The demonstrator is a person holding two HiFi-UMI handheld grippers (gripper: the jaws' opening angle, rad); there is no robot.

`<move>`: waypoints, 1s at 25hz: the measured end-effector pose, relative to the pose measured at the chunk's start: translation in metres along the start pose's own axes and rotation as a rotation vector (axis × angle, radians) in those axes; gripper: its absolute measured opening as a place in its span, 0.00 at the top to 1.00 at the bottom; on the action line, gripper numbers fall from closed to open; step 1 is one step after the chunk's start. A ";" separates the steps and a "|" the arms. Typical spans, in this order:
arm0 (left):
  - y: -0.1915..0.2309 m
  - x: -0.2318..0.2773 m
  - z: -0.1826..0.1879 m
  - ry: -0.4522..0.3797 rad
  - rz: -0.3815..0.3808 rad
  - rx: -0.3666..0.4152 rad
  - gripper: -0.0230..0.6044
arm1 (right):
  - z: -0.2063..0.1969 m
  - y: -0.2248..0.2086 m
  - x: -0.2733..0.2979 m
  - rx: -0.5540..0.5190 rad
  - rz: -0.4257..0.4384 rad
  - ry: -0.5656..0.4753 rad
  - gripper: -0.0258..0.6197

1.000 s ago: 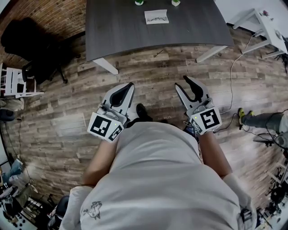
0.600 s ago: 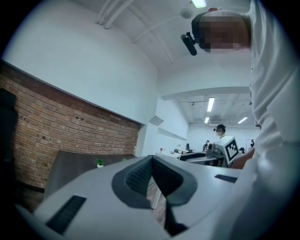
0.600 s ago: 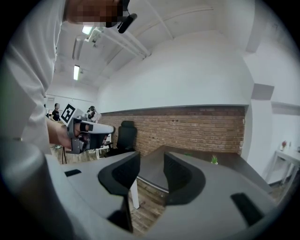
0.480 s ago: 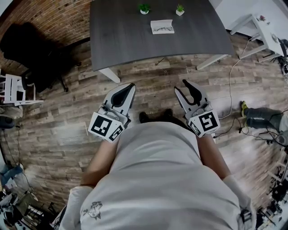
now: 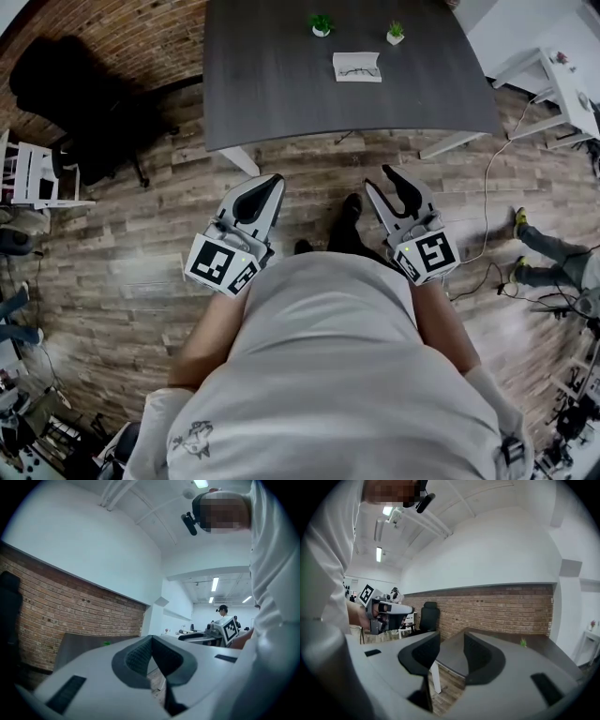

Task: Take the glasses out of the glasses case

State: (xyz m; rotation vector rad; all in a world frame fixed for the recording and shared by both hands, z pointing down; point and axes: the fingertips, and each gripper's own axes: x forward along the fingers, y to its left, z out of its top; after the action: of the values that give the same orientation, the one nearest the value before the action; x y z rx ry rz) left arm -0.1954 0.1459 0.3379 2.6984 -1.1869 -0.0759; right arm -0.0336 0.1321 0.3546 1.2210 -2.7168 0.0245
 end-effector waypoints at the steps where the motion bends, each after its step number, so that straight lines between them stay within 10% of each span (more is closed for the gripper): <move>1: 0.005 0.000 0.000 0.000 0.010 -0.001 0.95 | 0.001 -0.001 0.006 0.001 0.009 -0.002 0.71; 25: 0.051 0.166 -0.004 0.076 0.121 -0.045 0.95 | -0.010 -0.185 0.092 0.028 0.123 0.018 0.71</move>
State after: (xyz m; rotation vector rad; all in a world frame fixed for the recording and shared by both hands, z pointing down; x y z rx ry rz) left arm -0.1193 -0.0096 0.3567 2.5609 -1.3064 0.0171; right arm 0.0453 -0.0583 0.3690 1.0534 -2.7812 0.0876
